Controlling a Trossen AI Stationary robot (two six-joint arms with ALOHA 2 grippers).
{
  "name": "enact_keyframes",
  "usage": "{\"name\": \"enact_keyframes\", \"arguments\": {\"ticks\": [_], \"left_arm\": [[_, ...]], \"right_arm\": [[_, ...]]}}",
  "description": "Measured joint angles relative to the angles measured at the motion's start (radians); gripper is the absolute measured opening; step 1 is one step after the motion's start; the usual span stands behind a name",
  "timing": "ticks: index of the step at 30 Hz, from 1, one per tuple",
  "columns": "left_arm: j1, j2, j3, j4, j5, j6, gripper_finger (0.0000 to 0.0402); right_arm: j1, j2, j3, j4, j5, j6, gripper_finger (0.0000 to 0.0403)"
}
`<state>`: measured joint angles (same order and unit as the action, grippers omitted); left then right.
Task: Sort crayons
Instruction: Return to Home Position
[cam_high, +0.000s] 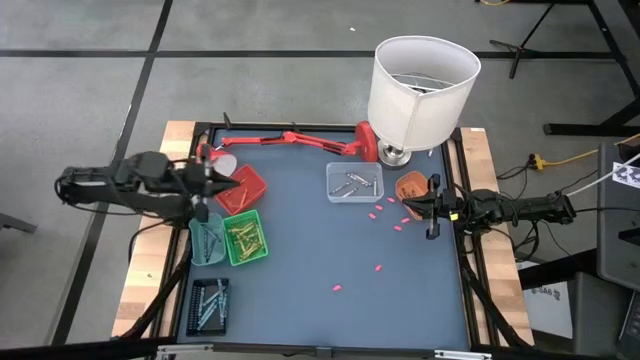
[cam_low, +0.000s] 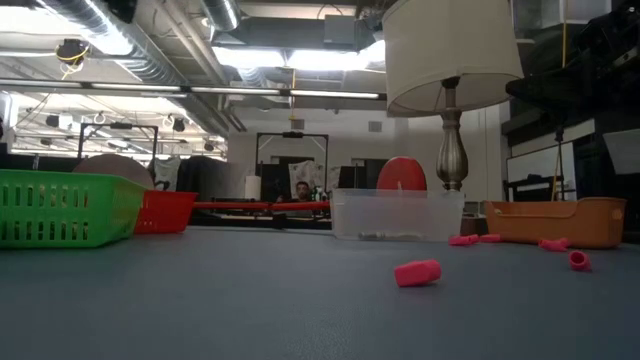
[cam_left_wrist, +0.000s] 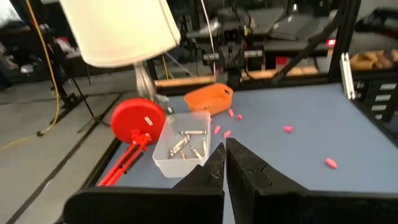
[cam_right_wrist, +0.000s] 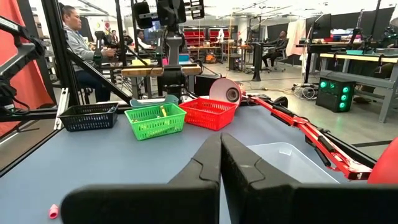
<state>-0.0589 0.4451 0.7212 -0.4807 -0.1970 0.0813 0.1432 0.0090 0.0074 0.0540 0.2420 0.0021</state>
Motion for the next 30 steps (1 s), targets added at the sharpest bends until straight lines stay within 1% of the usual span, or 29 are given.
{"name": "enact_keyframes", "arguments": {"ticks": [4,7,14,17,21,24,26,30], "left_arm": [[0.000,-0.100,-0.001,-0.023,0.000,0.001,0.0000],[0.000,-0.173,-0.027,-0.021,0.000,0.007,0.0000],[0.000,-0.354,-0.152,-0.022,-0.004,0.002,0.0000],[0.000,-0.433,-0.203,-0.016,-0.028,0.000,0.0000],[0.000,-0.441,-0.233,-0.008,-0.089,0.004,0.0000],[0.000,-0.435,-0.255,0.048,-0.094,0.023,0.0000],[0.000,-0.441,-0.276,0.036,-0.090,0.025,0.0000],[0.000,-0.442,-0.301,0.066,-0.084,0.022,0.0000]], "right_arm": [[0.000,0.000,0.000,0.000,0.000,0.000,0.0005],[0.000,0.000,0.000,0.000,0.000,0.000,0.0005],[0.000,0.000,0.000,0.000,0.000,0.000,0.0005],[0.000,0.000,0.000,0.000,0.000,0.000,0.0005],[0.000,0.000,0.000,0.001,0.000,0.000,0.0005],[0.000,0.001,0.000,0.001,-0.003,0.000,0.0005],[0.000,0.001,0.000,0.001,0.000,0.000,0.0005],[0.000,0.002,0.000,0.001,0.000,0.000,0.0005]]}}
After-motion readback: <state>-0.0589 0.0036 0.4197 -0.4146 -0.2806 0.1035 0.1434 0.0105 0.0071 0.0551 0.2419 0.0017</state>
